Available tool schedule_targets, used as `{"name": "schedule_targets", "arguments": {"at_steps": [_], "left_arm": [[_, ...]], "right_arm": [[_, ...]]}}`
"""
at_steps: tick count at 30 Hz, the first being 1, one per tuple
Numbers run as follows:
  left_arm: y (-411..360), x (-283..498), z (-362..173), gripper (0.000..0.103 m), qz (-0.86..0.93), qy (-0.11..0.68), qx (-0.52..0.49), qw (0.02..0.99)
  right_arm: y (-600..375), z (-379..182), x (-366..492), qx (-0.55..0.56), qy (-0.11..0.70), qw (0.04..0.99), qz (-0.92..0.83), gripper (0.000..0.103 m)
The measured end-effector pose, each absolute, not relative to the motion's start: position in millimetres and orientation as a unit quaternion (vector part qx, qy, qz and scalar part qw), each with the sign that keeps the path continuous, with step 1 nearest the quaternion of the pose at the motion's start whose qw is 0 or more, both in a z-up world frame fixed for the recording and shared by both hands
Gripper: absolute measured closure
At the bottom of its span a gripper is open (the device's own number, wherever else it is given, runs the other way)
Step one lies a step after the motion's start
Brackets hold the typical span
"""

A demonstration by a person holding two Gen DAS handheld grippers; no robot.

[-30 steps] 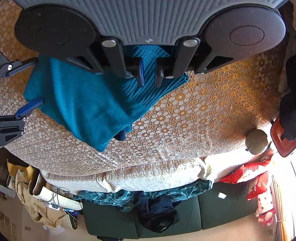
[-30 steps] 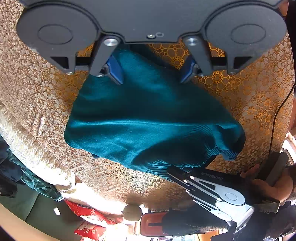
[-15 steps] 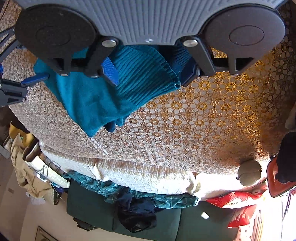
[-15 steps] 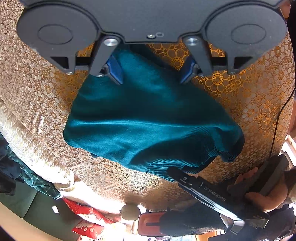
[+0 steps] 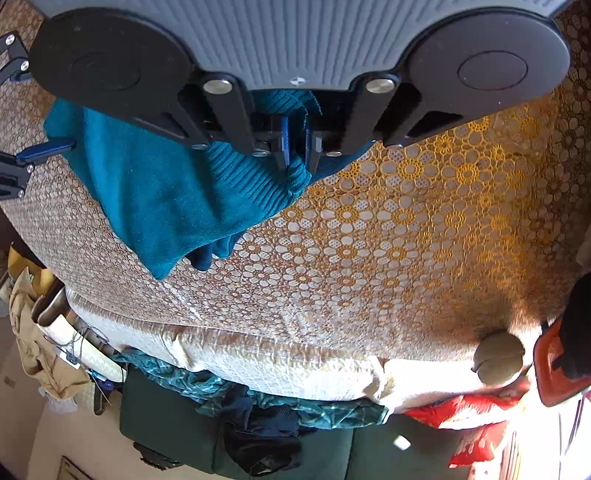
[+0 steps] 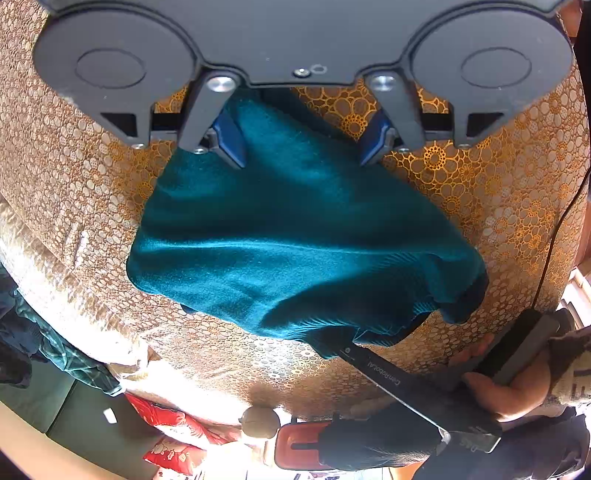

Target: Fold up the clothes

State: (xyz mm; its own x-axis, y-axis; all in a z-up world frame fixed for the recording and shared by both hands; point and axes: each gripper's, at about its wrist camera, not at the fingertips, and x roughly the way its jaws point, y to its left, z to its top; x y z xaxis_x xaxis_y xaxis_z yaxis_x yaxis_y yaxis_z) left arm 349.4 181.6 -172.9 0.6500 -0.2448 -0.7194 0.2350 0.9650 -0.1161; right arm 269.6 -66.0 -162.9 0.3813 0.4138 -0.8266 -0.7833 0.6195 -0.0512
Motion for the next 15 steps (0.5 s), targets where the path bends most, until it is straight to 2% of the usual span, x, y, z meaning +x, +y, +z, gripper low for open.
{"name": "schedule_targets", "arguments": {"at_steps": [7,15], "left_arm": [[189.1,351.1,-155.8,0.099,-0.098,0.365,0.018,0.926],[196.2,368.2,-160.5,0.099,-0.071,0.371,0.065,0.924]], "right_arm": [[-66.8,-162.2,270.1,-0.224,0.413,0.8,0.373,0.0],[-66.8,-162.5,270.3,-0.227,0.414,0.798,0.374,0.0]]}}
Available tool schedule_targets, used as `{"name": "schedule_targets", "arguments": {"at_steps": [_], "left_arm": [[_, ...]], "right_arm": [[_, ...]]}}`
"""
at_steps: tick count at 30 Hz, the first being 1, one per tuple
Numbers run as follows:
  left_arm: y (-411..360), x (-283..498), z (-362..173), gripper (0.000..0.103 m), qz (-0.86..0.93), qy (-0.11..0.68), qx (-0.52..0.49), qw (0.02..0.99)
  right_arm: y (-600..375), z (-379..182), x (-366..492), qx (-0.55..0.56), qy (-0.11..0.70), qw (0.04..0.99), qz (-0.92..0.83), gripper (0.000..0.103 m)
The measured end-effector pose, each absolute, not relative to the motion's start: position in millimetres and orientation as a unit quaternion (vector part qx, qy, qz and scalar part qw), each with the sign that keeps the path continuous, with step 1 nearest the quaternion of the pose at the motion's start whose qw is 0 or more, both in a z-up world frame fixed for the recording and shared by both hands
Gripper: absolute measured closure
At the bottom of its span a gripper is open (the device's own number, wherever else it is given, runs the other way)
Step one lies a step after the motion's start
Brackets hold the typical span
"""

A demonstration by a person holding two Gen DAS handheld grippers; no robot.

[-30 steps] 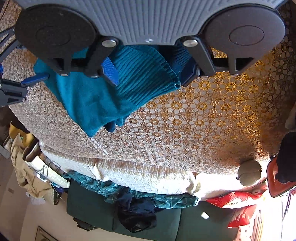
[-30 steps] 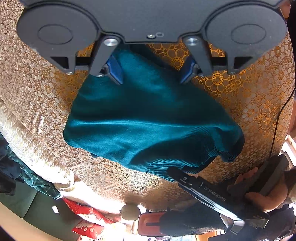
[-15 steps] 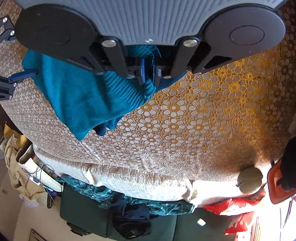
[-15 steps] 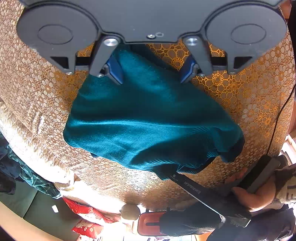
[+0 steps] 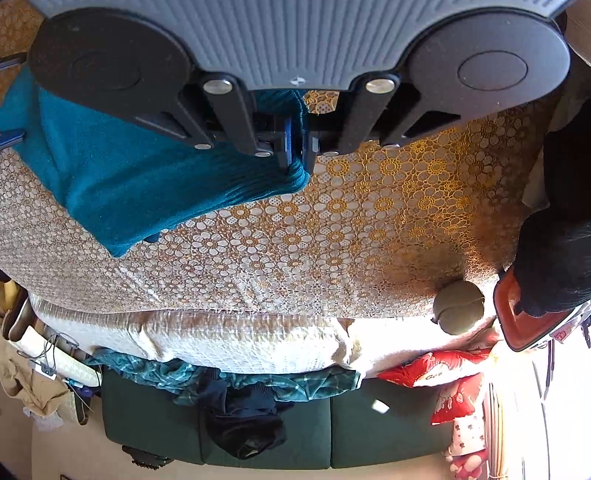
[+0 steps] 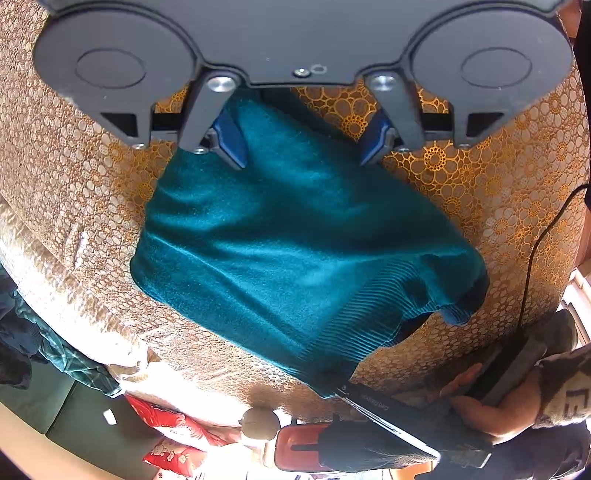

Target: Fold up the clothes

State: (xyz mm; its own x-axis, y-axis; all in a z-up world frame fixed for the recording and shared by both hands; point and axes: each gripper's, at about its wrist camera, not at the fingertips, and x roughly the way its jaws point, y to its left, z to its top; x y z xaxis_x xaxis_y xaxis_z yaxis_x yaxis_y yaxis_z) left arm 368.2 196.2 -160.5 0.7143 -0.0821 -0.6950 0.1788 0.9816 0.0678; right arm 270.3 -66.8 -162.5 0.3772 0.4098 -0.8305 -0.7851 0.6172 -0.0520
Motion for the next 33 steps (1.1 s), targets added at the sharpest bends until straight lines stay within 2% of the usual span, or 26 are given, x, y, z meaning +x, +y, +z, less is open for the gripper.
{"name": "schedule_targets", "arguments": {"at_steps": [11,14,17,20,21,29,33], "left_arm": [[179.1,391.7,-183.4,0.099,-0.052,0.393,0.154,0.905],[175.4,390.3,-183.7,0.099,-0.062,0.396,0.152,0.904],[179.3,383.9,-175.8,0.092,-0.066,0.386,0.129,0.911],[185.2,376.2,-167.3,0.059,-0.057,0.378,0.115,0.917],[187.5,373.3,-164.3,0.038,-0.05,0.376,0.111,0.919],[161.6,325.2,-135.9,0.036,-0.121,0.336,0.087,0.93],[141.7,304.3,-143.2,0.036,-0.157,0.356,0.078,0.918]], "right_arm": [[-66.8,-163.8,272.3,-0.224,0.417,0.797,0.376,0.0],[-67.3,-163.4,272.8,-0.225,0.418,0.796,0.376,0.0],[-67.1,-163.8,273.3,-0.225,0.419,0.795,0.377,0.0],[-67.2,-164.3,272.7,-0.216,0.421,0.793,0.384,0.0],[-66.1,-164.8,271.6,-0.22,0.42,0.793,0.383,0.0],[-64.7,-159.0,271.0,-0.218,0.425,0.793,0.378,0.0],[-68.6,-154.5,269.4,-0.223,0.418,0.799,0.369,0.0]]}}
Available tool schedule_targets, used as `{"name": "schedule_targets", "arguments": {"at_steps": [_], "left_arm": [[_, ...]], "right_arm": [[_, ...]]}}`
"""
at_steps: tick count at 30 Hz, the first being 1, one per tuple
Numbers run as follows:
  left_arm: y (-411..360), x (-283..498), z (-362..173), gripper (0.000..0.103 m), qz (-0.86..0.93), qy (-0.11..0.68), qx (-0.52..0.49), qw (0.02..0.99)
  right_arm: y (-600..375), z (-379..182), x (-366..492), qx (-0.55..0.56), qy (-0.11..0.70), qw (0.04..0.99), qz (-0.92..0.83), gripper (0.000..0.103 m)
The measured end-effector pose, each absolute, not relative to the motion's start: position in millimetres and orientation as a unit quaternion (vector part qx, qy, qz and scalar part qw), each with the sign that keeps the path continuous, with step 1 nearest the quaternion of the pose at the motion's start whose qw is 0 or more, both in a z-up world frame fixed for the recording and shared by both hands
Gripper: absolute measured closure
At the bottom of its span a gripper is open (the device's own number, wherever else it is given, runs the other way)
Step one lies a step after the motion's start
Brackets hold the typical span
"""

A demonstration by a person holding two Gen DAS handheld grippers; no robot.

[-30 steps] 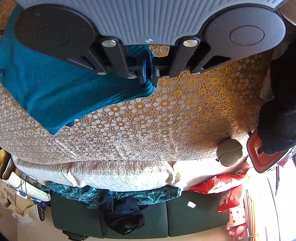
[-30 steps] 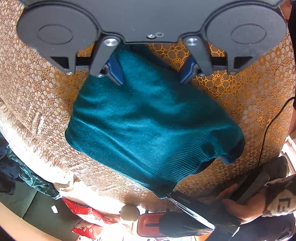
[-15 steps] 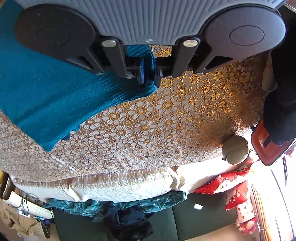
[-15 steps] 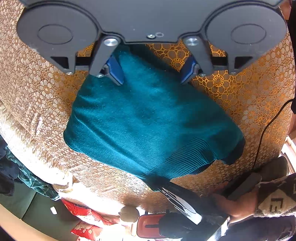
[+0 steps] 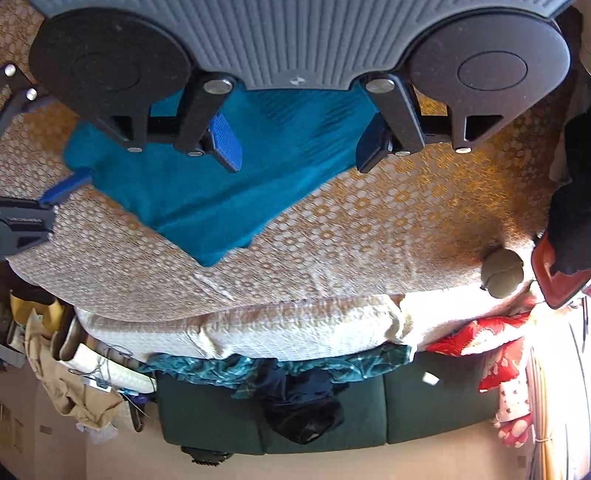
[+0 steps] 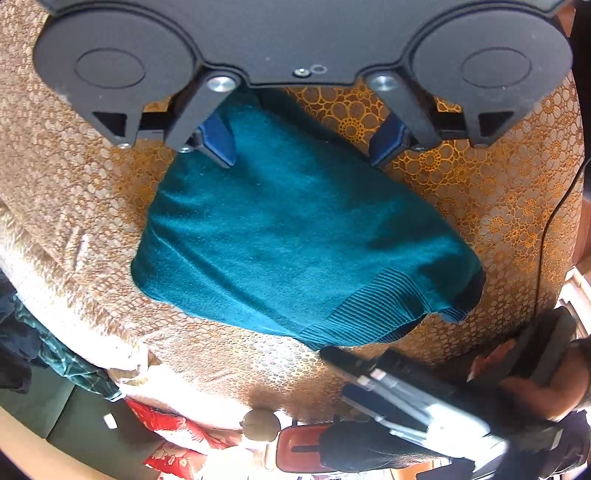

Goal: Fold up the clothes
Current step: 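Grasp the folded teal sweater with both grippers at its ribbed edge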

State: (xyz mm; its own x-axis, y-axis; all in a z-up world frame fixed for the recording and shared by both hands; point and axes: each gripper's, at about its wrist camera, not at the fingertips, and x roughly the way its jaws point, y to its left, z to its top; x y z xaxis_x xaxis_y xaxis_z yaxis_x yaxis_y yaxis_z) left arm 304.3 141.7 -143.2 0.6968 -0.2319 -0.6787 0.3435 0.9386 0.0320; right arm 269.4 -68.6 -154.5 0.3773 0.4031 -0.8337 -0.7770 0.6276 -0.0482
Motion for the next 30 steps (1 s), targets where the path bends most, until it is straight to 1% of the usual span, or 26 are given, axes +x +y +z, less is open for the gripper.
{"name": "schedule_targets", "arguments": {"at_steps": [5,7,8,10,12,15,19,22,24,30], "left_arm": [[132.6,284.4,-166.2,0.036,-0.165,0.395,0.07,0.901],[133.5,279.0,-179.5,0.036,-0.154,0.406,0.082,0.897],[134.5,276.7,-186.5,0.036,-0.148,0.41,0.09,0.896],[140.4,272.5,-193.2,0.035,-0.144,0.402,0.07,0.902],[145.0,270.9,-195.1,0.034,-0.137,0.4,0.052,0.905],[147.3,270.7,-193.9,0.033,-0.133,0.396,0.049,0.907],[156.3,268.8,-180.7,0.033,-0.127,0.405,0.033,0.905],[173.9,268.8,-169.3,0.032,-0.124,0.418,-0.011,0.9],[190.8,272.0,-165.6,0.032,-0.128,0.438,-0.063,0.888],[226.6,281.5,-176.6,0.032,-0.11,0.485,-0.183,0.848]], "right_arm": [[-76.0,-142.0,267.4,-0.223,0.406,0.808,0.365,0.0],[-78.8,-138.9,268.4,-0.223,0.406,0.809,0.362,0.0],[-80.1,-137.9,269.1,-0.224,0.406,0.81,0.36,0.0],[-81.8,-137.9,271.2,-0.224,0.407,0.811,0.355,0.0],[-83.7,-137.9,272.8,-0.221,0.409,0.812,0.351,0.0],[-88.2,-135.7,274.3,-0.216,0.41,0.815,0.348,0.0],[-98.3,-129.5,280.6,-0.2,0.414,0.818,0.346,0.0],[-112.0,-124.6,297.0,-0.151,0.433,0.82,0.344,0.0],[-121.4,-122.9,309.8,-0.11,0.448,0.819,0.34,0.0],[-149.9,-136.9,353.0,0.05,0.516,0.792,0.323,0.0]]}}
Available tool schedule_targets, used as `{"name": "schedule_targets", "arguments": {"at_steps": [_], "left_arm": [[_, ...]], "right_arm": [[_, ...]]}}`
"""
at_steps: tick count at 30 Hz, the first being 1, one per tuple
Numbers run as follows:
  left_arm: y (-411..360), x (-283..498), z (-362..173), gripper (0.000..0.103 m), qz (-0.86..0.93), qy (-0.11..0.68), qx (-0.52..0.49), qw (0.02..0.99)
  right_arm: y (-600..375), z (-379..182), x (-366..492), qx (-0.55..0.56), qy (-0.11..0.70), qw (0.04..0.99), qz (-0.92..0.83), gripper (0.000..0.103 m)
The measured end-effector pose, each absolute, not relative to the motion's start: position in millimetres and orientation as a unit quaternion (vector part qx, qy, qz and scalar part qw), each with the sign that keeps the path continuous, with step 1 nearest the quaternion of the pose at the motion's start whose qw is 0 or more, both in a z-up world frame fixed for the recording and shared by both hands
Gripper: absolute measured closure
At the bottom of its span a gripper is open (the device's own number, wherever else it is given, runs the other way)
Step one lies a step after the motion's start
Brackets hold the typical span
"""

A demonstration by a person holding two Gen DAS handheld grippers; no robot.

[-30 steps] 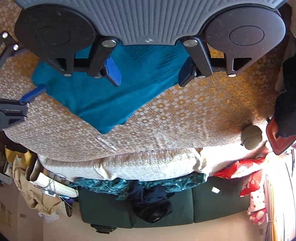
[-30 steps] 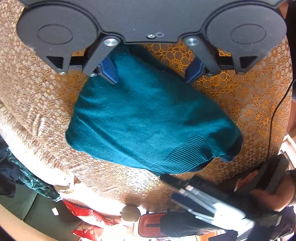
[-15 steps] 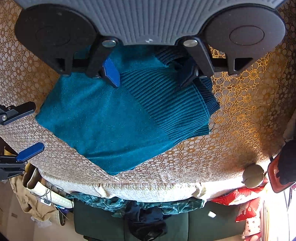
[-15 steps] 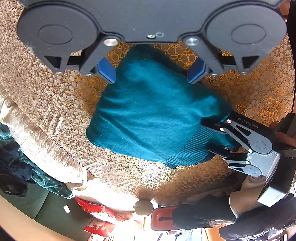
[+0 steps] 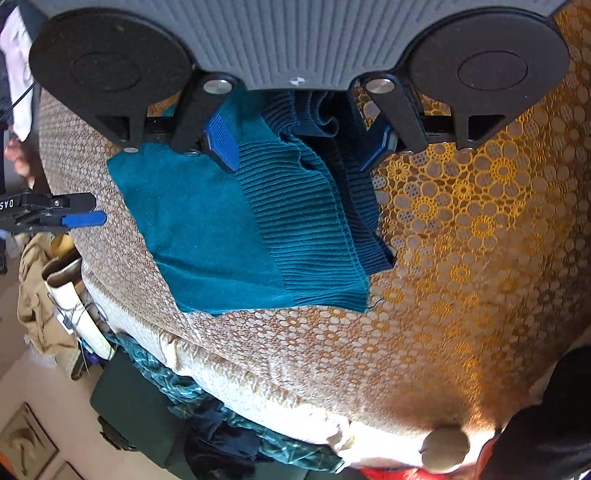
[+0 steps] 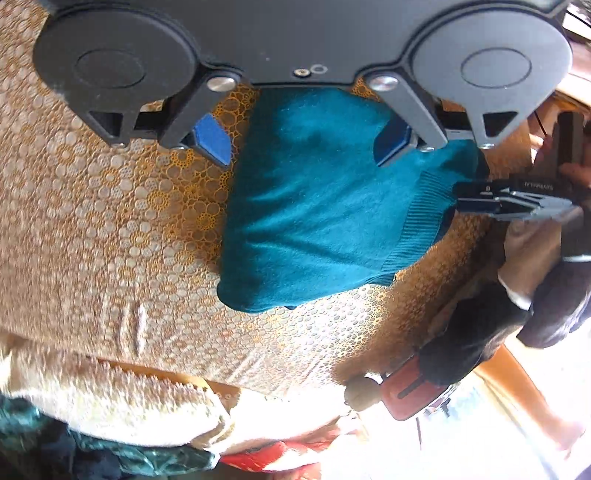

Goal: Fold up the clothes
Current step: 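Grasp the folded teal sweater with both grippers at its ribbed edge, then hold the folded sweater with both grippers and lift it off the bed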

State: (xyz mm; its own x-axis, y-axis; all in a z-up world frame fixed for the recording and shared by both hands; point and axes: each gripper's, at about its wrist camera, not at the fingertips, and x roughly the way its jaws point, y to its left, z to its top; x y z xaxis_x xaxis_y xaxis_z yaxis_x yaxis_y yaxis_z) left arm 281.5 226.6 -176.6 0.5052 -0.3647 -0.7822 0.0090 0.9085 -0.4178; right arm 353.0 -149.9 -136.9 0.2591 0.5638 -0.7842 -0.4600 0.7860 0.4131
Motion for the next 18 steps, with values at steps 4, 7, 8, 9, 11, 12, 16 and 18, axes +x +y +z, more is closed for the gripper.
{"name": "schedule_targets", "arguments": {"at_steps": [4,7,8,9,11,12,16,18], "left_arm": [[239.0,284.0,-188.5,0.032,-0.08,0.501,-0.225,0.832],[251.8,285.3,-194.6,0.033,-0.061,0.498,-0.266,0.823],[255.9,285.4,-196.5,0.033,-0.056,0.497,-0.279,0.82],[259.7,286.8,-199.4,0.033,-0.054,0.497,-0.296,0.814],[263.3,288.3,-202.9,0.034,-0.053,0.496,-0.315,0.807],[263.9,289.1,-203.6,0.034,-0.053,0.496,-0.32,0.805],[263.0,291.3,-207.2,0.034,-0.06,0.494,-0.338,0.799],[260.2,291.8,-209.1,0.034,-0.067,0.493,-0.345,0.796]], "right_arm": [[-162.2,-154.5,374.1,0.144,0.543,0.768,0.307,0.0],[-164.9,-166.2,384.4,0.184,0.553,0.755,0.301,0.0],[-165.4,-169.7,386.6,0.191,0.555,0.752,0.3,0.0],[-165.4,-172.6,388.5,0.195,0.558,0.75,0.297,0.0],[-163.3,-178.3,392.2,0.203,0.563,0.745,0.295,0.0],[-162.4,-180.8,393.6,0.207,0.565,0.743,0.294,0.0],[-159.4,-188.3,396.4,0.217,0.568,0.738,0.292,0.0],[-157.8,-190.5,396.5,0.218,0.568,0.738,0.292,0.0]]}}
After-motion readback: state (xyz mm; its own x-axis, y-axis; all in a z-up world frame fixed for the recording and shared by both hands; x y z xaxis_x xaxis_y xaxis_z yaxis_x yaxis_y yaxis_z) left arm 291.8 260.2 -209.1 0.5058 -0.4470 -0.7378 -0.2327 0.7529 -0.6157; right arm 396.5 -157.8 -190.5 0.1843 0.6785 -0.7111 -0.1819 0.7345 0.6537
